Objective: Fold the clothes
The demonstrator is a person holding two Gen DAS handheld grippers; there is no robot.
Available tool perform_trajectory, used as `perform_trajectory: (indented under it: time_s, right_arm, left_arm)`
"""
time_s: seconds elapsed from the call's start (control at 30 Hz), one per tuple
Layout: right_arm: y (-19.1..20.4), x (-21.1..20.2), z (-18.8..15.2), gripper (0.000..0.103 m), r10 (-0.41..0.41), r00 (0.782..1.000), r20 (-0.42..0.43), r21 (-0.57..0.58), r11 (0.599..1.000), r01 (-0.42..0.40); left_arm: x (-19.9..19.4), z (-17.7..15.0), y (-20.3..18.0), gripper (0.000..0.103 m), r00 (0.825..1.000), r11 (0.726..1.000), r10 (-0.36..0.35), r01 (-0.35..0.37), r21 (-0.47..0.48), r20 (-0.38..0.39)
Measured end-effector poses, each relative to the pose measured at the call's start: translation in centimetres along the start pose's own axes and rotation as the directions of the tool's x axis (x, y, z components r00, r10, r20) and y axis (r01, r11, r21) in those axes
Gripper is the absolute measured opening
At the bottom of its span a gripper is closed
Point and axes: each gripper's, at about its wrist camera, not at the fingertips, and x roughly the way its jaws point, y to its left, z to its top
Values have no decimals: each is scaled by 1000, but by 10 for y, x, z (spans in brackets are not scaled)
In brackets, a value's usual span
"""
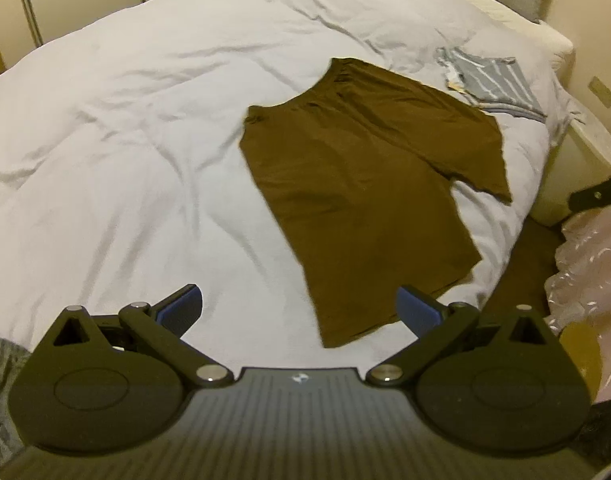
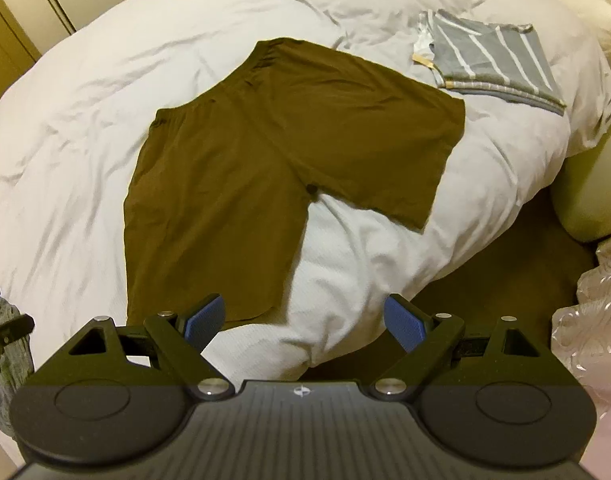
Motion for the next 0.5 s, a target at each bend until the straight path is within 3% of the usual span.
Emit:
perform_trajectory:
  time_s: [0.5]
  right_arm:
    - [-30, -2, -6, 88, 5, 1000, -10, 5, 1000, -5]
  left_arm:
    - [-1, 2, -24, 102, 1000, 1000, 25, -25, 13, -2]
